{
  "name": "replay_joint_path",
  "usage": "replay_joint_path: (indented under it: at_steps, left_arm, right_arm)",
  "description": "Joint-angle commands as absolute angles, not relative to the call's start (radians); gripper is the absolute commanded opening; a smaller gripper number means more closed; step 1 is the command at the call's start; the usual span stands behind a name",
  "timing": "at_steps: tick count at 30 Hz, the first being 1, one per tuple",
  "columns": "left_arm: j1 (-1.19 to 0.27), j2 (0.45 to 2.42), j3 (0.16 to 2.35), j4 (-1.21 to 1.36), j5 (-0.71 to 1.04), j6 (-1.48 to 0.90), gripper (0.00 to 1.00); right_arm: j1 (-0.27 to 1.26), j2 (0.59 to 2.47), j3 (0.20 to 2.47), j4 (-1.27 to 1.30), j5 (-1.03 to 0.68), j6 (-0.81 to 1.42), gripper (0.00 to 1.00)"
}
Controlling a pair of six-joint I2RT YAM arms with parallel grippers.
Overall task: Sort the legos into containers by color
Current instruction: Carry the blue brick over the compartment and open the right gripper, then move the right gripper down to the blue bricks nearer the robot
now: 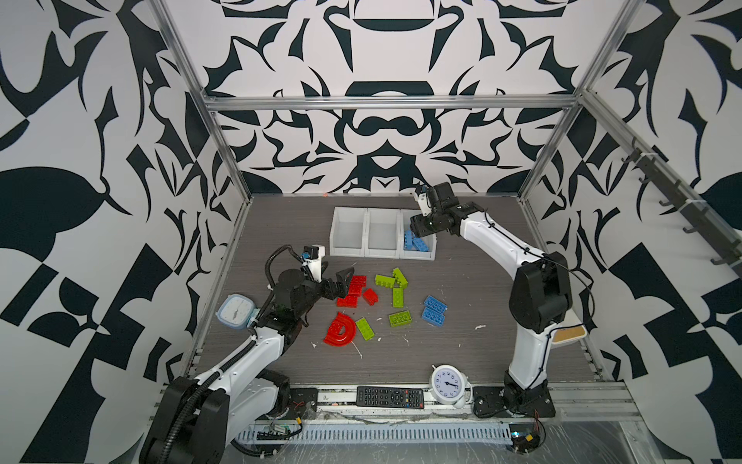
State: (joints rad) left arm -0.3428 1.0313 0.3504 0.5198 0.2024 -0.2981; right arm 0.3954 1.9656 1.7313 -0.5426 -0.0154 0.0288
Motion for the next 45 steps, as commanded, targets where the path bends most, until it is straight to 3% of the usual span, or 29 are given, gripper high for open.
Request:
replay_joint_path:
  at_steps: [1, 20, 28, 36, 45]
  left_arm:
    - [-0.345, 1.013, 0.347, 0.531, 0.198, -0.294, 1.0]
    - [-0.344, 1.025, 0.349, 0.534, 0.2, -0.294, 1.0]
    - [-0.345, 1.017, 0.347, 0.533, 0.2, -0.292, 1.0]
    - [-0.345, 1.017, 0.347, 0.533, 0.199, -0.293, 1.0]
    - [-0.345, 1.011, 0.347, 0.531, 0.199, -0.294, 1.0]
  right_arm:
    - [0.375, 2.015, 1.86, -0.606, -0.043, -0.013, 0.56]
    - [0.307, 2.299, 2.211, -0.69, -0.096, -0.04, 0.6]
    - [0.307, 2.338, 2.274, -0.711, -0.1, -0.038, 0.67]
    - [0.306, 2.322, 2.262, -0.727, -0.115, -0.043, 0.81]
    - [0.307, 2.116, 2.024, -0.722, -0.146, -0.015, 0.81]
